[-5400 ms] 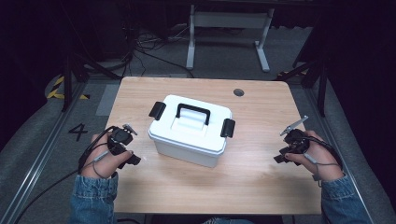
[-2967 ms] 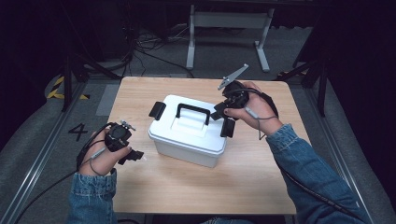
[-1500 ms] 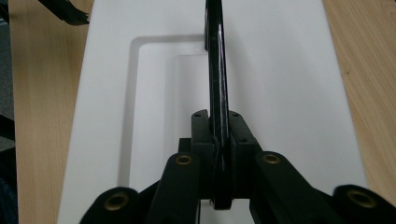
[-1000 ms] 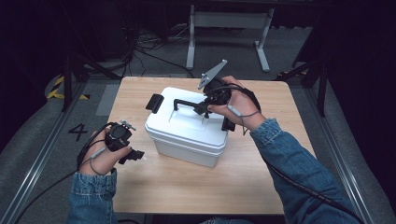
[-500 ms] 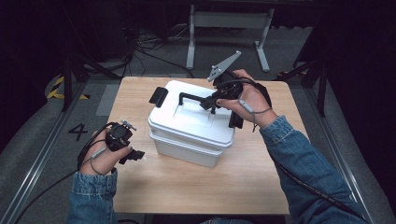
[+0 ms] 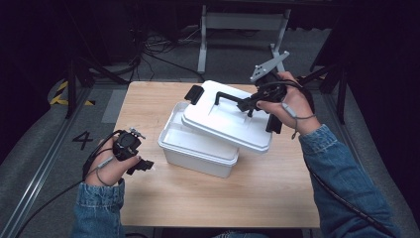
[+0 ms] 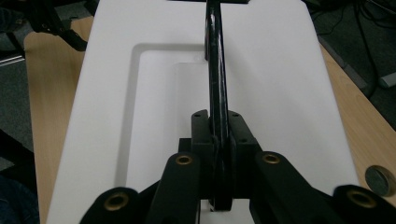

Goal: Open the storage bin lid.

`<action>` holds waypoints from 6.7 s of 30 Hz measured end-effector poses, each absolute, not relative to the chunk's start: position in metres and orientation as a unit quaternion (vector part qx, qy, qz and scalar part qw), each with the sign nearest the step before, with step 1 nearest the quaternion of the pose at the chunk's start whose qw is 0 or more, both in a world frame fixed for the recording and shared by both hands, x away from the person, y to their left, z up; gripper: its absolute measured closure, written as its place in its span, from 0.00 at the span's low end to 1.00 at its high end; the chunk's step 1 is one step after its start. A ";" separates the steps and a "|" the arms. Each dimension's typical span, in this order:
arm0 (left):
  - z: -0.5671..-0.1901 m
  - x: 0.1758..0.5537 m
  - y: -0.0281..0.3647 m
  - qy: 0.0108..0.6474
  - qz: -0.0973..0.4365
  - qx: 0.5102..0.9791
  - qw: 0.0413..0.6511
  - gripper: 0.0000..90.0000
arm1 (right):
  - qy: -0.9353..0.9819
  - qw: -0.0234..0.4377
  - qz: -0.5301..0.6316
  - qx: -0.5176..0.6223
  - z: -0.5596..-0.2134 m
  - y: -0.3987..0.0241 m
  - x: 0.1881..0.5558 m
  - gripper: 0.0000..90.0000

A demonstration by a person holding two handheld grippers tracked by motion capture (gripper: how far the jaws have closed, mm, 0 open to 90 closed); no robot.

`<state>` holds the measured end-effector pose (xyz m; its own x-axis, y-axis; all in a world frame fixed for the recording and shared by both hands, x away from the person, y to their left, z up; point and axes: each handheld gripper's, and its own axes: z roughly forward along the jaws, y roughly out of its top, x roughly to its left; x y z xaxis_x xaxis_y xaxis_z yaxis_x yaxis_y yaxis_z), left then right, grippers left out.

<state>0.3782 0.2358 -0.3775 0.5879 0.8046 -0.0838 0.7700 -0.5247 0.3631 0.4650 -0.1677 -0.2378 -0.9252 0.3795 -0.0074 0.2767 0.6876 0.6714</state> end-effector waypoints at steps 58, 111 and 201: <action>-0.382 0.380 0.235 0.455 0.040 0.872 0.177 0.29 | 0.885 0.103 0.286 0.352 -0.325 -0.333 0.501 0.94; -0.385 0.382 0.235 0.453 0.043 0.874 0.170 0.29 | 0.861 0.039 0.296 0.411 -0.426 -0.358 0.511 0.93; -0.386 0.377 0.236 0.453 0.035 0.875 0.168 0.28 | 0.913 0.017 0.327 0.245 -0.412 -0.240 0.361 0.45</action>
<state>0.3769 0.2364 -0.3859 0.5874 0.8042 -0.0906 0.7804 -0.5332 0.3267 0.3610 -0.2403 -0.4121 -0.8792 0.4584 0.1297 0.4366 0.6663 0.6046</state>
